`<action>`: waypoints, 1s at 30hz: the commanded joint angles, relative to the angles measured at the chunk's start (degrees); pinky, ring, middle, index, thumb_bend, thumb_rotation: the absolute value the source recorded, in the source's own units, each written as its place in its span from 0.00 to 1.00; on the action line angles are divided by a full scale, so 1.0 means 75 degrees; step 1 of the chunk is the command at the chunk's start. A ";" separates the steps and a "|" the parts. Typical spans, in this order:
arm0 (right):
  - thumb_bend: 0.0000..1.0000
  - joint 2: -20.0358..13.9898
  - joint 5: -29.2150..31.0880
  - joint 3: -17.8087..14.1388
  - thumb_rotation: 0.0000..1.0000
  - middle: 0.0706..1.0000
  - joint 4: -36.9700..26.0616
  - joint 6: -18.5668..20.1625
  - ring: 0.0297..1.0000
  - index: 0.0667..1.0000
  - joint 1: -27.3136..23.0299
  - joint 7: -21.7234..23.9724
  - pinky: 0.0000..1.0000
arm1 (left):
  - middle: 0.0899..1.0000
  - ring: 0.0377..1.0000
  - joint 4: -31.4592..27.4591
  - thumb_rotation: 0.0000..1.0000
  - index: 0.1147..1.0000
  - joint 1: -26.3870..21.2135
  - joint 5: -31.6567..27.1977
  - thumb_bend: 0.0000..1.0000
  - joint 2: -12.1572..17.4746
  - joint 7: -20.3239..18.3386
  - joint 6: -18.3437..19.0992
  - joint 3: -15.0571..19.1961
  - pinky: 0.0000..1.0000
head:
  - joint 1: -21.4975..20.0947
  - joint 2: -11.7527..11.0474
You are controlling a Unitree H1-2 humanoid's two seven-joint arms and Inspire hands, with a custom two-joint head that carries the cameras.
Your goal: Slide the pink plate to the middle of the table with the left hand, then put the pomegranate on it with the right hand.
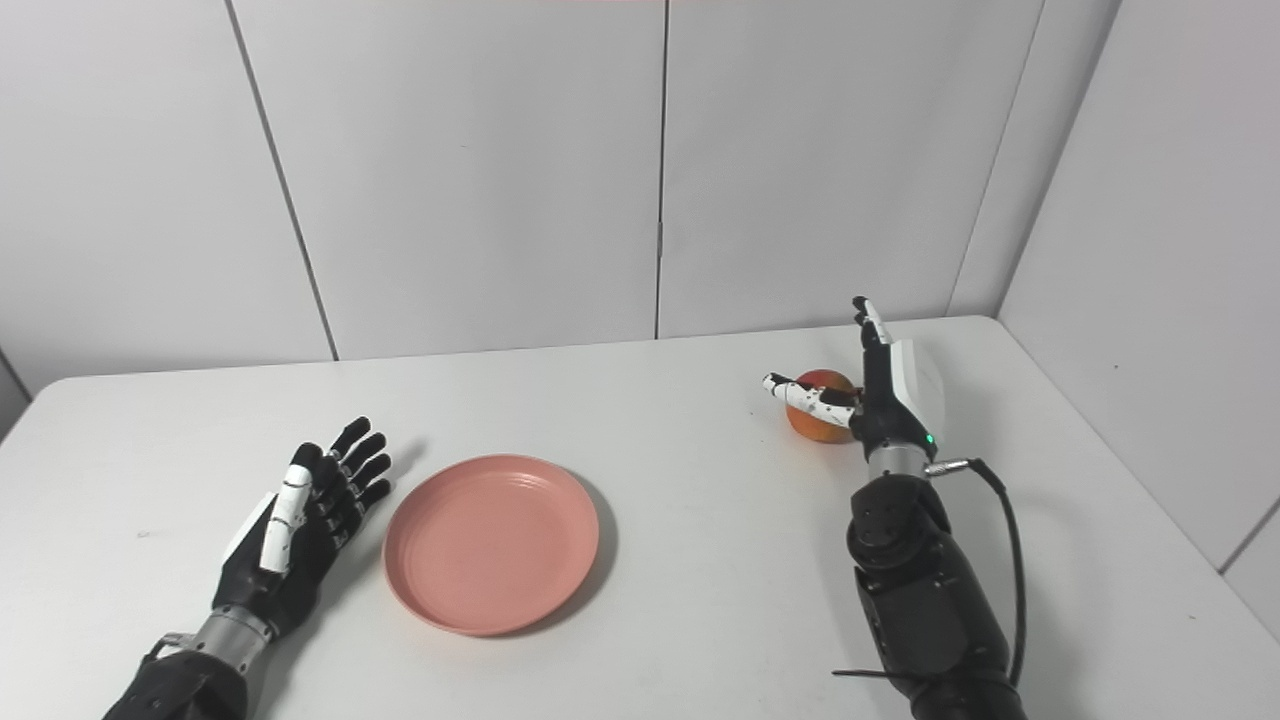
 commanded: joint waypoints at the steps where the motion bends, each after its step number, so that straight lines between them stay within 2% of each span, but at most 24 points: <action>1: 0.90 -0.0180 -0.0045 0.0048 0.32 0.90 -0.0080 -0.0009 0.87 0.92 -0.0432 -0.0011 0.78 | 0.97 0.97 -0.0125 1.00 0.97 -0.0090 -0.0112 0.67 -0.0028 -0.0091 -0.0109 -0.0006 0.97 | 0.0023 0.0006; 5: 0.90 -0.0175 -0.0069 0.0136 0.28 0.88 0.0044 0.0005 0.85 0.90 -0.0447 -0.0049 0.75 | 0.97 0.98 -0.0164 1.00 0.97 -0.0081 -0.0117 0.67 -0.0031 -0.0086 -0.0065 -0.0009 0.97 | 0.0023 0.0006; 10: 0.88 -0.0233 -0.0132 0.0270 0.27 0.88 0.0213 0.0035 0.86 0.90 -0.0457 -0.0026 0.77 | 0.97 0.98 -0.0213 1.00 0.97 -0.0078 -0.0132 0.67 -0.0037 -0.0061 0.0011 -0.0008 0.98 | 0.0023 0.0023; 18: 0.83 -0.0249 -0.0130 0.0351 0.18 0.85 0.0396 0.0103 0.82 0.87 -0.0482 -0.0029 0.73 | 0.97 0.98 -0.0188 1.00 0.97 -0.0088 -0.0123 0.67 -0.0019 -0.0079 0.0002 -0.0017 0.97 | 0.0019 0.0034; 23: 0.79 -0.0219 -0.0197 0.0334 0.12 0.82 0.0547 -0.0063 0.79 0.84 -0.0461 -0.0323 0.71 | 0.98 0.98 -0.0157 1.00 0.97 -0.0100 -0.0138 0.68 -0.0012 -0.0104 -0.0003 -0.0020 0.98 | 0.0025 0.0035; 25: 0.75 -0.0202 -0.0243 0.0337 0.05 0.78 0.0626 -0.0167 0.73 0.80 -0.0453 -0.0509 0.64 | 0.97 0.98 -0.0179 1.00 0.97 -0.0094 -0.0130 0.68 -0.0023 -0.0086 0.0011 -0.0015 0.97 | 0.0033 0.0040; 27: 0.73 -0.0175 -0.0175 0.0289 0.03 0.77 0.0707 -0.0363 0.72 0.79 -0.0443 -0.0670 0.63 | 0.97 0.98 -0.0194 1.00 0.97 -0.0092 -0.0118 0.68 -0.0031 -0.0068 0.0029 -0.0013 0.97 | 0.0036 0.0037; 30: 0.69 -0.0129 -0.0032 0.0197 0.00 0.73 0.0844 -0.0651 0.66 0.75 -0.0450 -0.0913 0.56 | 0.97 0.98 -0.0189 1.00 0.97 -0.0094 -0.0119 0.68 -0.0042 -0.0053 0.0038 -0.0005 0.97 | 0.0036 0.0037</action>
